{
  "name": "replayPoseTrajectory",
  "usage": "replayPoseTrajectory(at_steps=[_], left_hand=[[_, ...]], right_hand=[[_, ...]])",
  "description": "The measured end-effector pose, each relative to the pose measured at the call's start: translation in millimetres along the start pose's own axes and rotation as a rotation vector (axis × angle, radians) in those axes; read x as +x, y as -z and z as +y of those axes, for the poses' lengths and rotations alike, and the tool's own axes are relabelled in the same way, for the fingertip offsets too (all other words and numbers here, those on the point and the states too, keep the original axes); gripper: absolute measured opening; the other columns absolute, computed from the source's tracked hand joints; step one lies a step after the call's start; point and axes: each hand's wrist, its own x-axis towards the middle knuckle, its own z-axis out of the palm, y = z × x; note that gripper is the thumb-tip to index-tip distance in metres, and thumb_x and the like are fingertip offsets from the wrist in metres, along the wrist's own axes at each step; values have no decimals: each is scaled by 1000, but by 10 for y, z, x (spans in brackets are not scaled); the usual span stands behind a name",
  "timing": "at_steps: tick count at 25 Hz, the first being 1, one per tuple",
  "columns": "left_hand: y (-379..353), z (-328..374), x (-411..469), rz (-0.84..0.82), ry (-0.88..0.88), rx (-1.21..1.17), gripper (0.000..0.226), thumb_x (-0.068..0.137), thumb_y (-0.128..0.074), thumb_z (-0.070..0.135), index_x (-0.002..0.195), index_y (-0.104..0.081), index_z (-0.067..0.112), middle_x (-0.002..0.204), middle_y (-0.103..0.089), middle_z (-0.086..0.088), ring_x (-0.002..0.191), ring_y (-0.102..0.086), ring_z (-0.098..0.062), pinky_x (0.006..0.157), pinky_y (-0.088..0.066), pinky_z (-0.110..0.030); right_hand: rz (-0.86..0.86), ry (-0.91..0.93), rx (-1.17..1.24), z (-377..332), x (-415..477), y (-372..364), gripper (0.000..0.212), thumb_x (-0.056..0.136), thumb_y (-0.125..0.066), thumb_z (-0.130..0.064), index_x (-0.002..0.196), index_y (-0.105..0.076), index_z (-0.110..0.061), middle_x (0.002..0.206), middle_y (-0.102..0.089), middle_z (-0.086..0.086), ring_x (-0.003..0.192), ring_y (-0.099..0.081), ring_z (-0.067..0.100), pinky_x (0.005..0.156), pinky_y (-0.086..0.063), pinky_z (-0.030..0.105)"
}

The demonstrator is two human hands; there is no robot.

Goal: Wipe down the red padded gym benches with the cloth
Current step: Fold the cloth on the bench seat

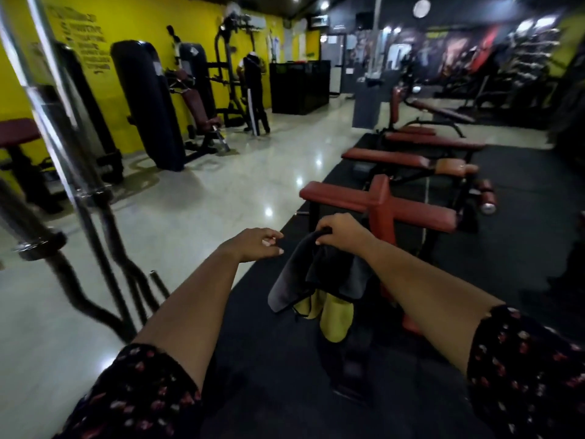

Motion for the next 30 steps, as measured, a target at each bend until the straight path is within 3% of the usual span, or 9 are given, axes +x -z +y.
replayPoseTrajectory(at_steps=[7,14,19,24,28,30], left_hand=[[-739,1629,629,-13,-248,86,53,89,-71,33,139,-54,26,131,-62,-4,117,-60,-15,101,-43,-23],[-1708,3108,1153,-85,-417,106,56,88,-72,33,140,-53,24,138,-57,-5,125,-55,-19,107,-43,-36],[-2291,3711,1466,-113,-445,65,52,90,-70,31,139,-55,25,134,-60,-6,120,-58,-17,104,-45,-30],[-2694,4145,1820,-215,-419,-130,46,89,-69,41,130,-61,23,120,-65,6,112,-60,-8,96,-45,-22],[-3101,4275,2260,-288,-458,-82,37,88,-73,33,118,-64,15,109,-66,5,102,-60,-8,75,-42,-11],[-3279,4184,2571,-297,-434,-115,33,90,-71,32,117,-65,14,108,-67,3,101,-62,-11,71,-42,-10]], right_hand=[[108,-156,34,1360,-982,580,19,80,-75,-15,98,-73,-10,100,-72,8,97,-64,25,83,-48,31],[49,-211,-29,2628,-1912,1216,24,83,-72,-17,107,-72,-11,109,-70,6,103,-62,25,88,-49,36],[72,-221,-22,3267,-2358,1516,21,85,-71,-15,105,-73,-11,109,-71,6,101,-63,24,90,-49,37],[158,-224,58,3724,-2487,1660,20,82,-73,-9,103,-75,-7,105,-72,6,97,-65,18,85,-44,20],[172,-271,77,4213,-2373,1666,21,83,-73,-12,104,-75,-10,107,-72,4,100,-65,18,92,-48,31],[155,-325,53,4503,-2273,1678,21,83,-73,-15,105,-74,-13,108,-71,2,102,-64,19,92,-49,34]])
